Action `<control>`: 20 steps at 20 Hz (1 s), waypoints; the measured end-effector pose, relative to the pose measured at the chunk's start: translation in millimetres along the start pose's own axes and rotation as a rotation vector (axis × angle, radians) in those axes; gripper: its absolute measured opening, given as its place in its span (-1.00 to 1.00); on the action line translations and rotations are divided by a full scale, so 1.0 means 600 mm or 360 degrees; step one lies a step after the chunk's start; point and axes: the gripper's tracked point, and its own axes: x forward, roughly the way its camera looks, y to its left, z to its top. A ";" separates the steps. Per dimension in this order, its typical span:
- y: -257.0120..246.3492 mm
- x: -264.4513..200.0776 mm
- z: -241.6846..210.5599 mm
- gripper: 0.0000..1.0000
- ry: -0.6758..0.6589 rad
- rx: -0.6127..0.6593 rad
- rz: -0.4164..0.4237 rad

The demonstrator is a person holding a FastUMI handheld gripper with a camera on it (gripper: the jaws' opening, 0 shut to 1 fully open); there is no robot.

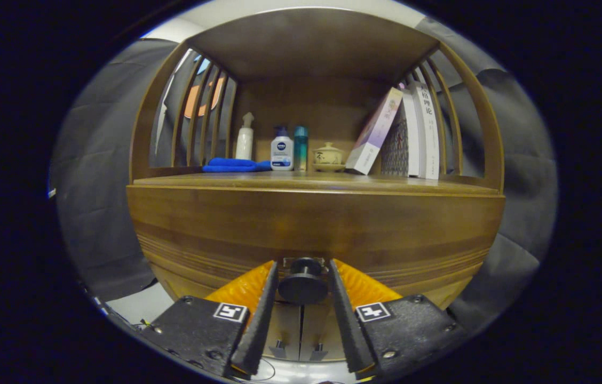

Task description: Pull open the drawer, take out the items inside it, and place them on the countertop above the cabinet.

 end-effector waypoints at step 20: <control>0.003 -0.160 -0.036 -0.25 0.0001 0.0025 0.0027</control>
